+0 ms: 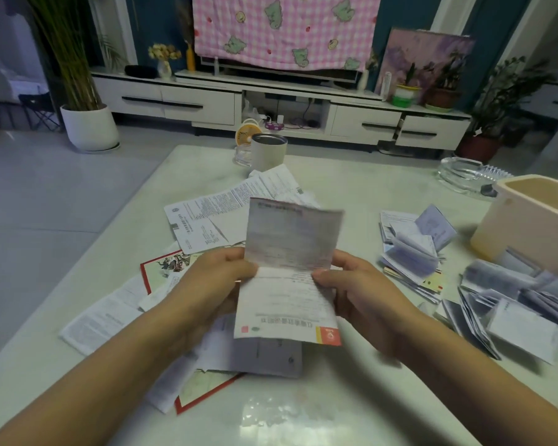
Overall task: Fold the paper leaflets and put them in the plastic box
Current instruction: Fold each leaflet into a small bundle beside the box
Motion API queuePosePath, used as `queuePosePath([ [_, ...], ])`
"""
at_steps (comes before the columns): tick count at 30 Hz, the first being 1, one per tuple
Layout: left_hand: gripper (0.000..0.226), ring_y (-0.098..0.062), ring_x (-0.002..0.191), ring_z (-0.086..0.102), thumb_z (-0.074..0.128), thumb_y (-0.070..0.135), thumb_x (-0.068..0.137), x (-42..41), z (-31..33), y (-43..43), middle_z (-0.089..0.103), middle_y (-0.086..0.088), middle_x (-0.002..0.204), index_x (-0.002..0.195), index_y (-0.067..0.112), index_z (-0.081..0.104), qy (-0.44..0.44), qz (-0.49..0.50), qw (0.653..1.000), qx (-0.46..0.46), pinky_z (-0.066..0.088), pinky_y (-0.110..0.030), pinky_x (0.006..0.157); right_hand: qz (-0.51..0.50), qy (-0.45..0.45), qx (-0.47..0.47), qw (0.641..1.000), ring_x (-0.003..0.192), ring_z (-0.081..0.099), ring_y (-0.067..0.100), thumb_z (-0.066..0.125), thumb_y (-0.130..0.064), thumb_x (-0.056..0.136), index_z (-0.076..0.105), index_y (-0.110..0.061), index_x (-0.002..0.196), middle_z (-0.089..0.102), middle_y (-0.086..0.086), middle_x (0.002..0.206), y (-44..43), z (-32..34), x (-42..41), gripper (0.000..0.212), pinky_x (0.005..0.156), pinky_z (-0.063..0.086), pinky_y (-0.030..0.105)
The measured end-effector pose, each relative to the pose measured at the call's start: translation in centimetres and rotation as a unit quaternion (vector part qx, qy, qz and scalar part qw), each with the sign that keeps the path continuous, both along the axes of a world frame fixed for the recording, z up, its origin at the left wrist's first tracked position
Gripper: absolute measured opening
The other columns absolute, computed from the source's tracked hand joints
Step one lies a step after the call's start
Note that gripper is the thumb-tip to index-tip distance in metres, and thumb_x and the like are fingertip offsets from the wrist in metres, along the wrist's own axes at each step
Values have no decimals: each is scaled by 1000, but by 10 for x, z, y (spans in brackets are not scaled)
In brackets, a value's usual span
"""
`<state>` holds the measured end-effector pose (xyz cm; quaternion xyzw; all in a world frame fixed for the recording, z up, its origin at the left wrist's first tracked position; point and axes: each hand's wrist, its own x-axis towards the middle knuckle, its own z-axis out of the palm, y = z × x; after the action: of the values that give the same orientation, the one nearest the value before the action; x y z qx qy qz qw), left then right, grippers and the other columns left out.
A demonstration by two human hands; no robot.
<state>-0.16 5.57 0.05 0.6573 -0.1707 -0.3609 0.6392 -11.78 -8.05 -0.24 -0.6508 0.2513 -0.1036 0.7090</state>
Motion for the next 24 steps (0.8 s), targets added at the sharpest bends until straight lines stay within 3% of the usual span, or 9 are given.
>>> queuePosePath([
  [3,40,-31,74,67,39,30,97,-1,5,-1,72,-17,83,95,2,67,96,8,995,-27,54,-34,67,3,-18,-13,1000,59,58,12,48,9,84,67,-13,66,67,1,72,-6,3,-4,33,53,44,20],
  [5,54,-31,77,70,36,48,94,-4,5,-2,73,-17,88,94,4,67,105,-24,994,-10,55,-36,66,16,-24,-52,998,50,57,8,44,14,83,63,-9,63,64,-2,62,-8,6,-7,36,42,40,15],
  [6,49,-30,79,70,41,47,92,-7,5,-2,73,-15,89,91,7,68,104,-31,994,-6,56,-37,68,24,-27,-71,997,49,57,7,43,15,83,63,-7,64,64,-3,60,-7,6,-9,36,41,40,14],
  [9,14,-15,66,69,59,20,88,-10,1,-1,74,-6,78,84,11,70,16,-10,1000,24,54,-24,55,31,-23,-100,994,62,60,8,43,13,85,67,-9,74,68,-2,71,-5,10,-6,35,51,43,12],
  [11,10,-9,56,65,62,12,87,-9,-4,0,72,-4,72,84,9,70,-45,5,997,56,50,-17,47,16,-11,-83,996,76,56,16,40,6,89,69,-13,86,68,10,86,-6,9,-4,35,59,44,18],
  [13,9,-10,58,63,63,13,86,-8,-6,2,71,-5,76,86,9,71,-72,16,995,67,50,-16,47,-13,-14,-54,998,77,54,22,35,3,89,68,-13,89,64,24,90,-7,10,-4,37,62,44,23],
  [15,8,-9,58,63,64,13,86,-9,-5,3,71,-5,77,85,10,71,-90,16,994,61,50,-16,48,-33,-32,-56,997,68,53,18,39,-2,91,67,-9,87,61,17,81,-7,14,-4,29,56,46,18],
  [19,15,4,55,62,64,16,86,-13,-1,4,72,12,69,74,21,71,-149,-22,987,59,52,-12,52,47,-2,-210,977,65,54,5,63,-13,87,70,-7,83,64,-1,74,1,16,-7,10,57,42,11],
  [24,17,9,56,60,62,22,87,-14,2,5,69,19,71,72,27,69,-207,-19,976,71,49,-11,55,56,0,-237,970,56,49,1,66,-11,85,67,-12,74,61,-6,64,6,12,-6,11,55,39,11],
])
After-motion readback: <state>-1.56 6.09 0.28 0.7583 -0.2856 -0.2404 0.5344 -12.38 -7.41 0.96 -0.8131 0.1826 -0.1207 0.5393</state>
